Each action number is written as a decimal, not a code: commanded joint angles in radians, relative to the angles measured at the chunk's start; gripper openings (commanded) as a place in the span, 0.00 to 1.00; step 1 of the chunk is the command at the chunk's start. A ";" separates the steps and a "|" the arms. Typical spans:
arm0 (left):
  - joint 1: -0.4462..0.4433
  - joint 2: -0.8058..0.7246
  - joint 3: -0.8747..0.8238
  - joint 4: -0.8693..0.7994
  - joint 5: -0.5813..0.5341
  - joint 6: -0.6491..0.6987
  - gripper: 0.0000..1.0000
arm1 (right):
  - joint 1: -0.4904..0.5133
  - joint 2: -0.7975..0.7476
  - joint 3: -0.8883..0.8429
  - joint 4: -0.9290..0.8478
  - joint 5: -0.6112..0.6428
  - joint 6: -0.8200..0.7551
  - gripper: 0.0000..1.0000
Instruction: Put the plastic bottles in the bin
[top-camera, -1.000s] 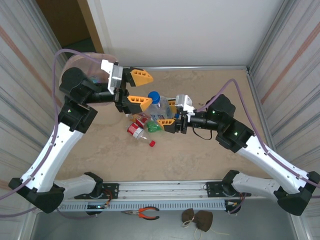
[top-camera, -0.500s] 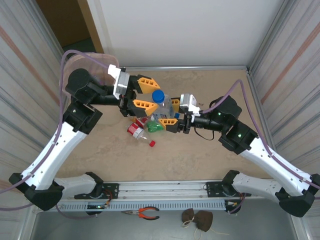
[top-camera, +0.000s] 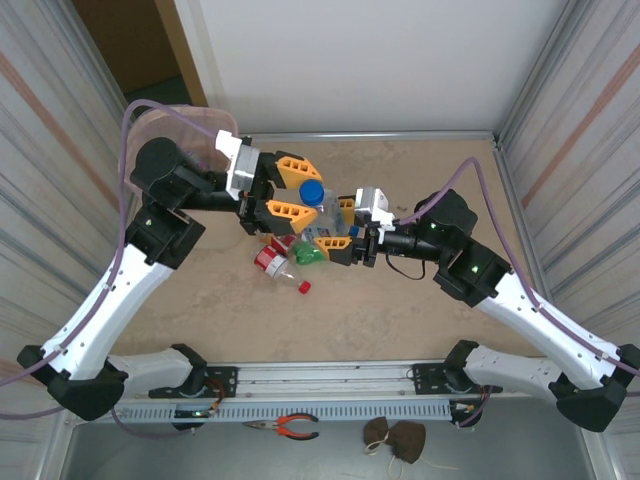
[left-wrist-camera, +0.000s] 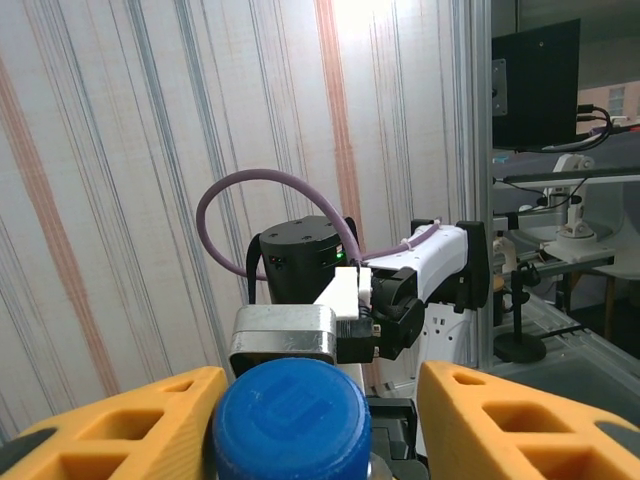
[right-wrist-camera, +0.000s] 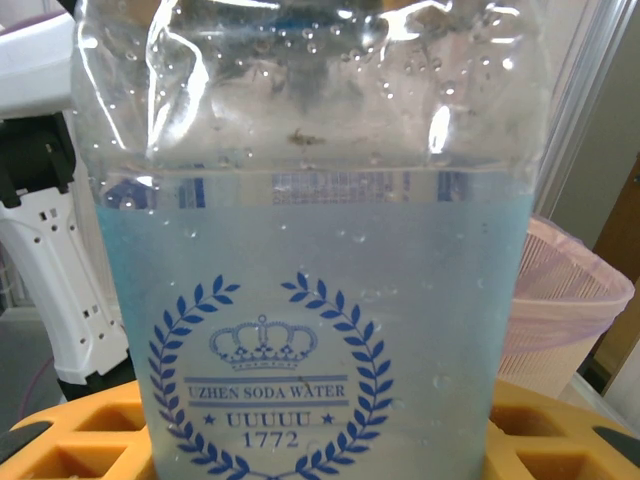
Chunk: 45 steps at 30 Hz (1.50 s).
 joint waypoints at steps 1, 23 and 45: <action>-0.009 0.002 0.030 0.030 0.015 0.010 0.48 | 0.007 -0.004 0.032 0.011 0.011 0.003 0.50; -0.010 -0.011 0.115 -0.290 -0.163 0.259 0.35 | 0.017 -0.076 -0.006 -0.043 0.118 0.009 0.84; 0.311 0.093 0.415 -0.651 -0.766 0.348 0.35 | 0.020 -0.173 -0.044 -0.135 0.220 0.011 0.81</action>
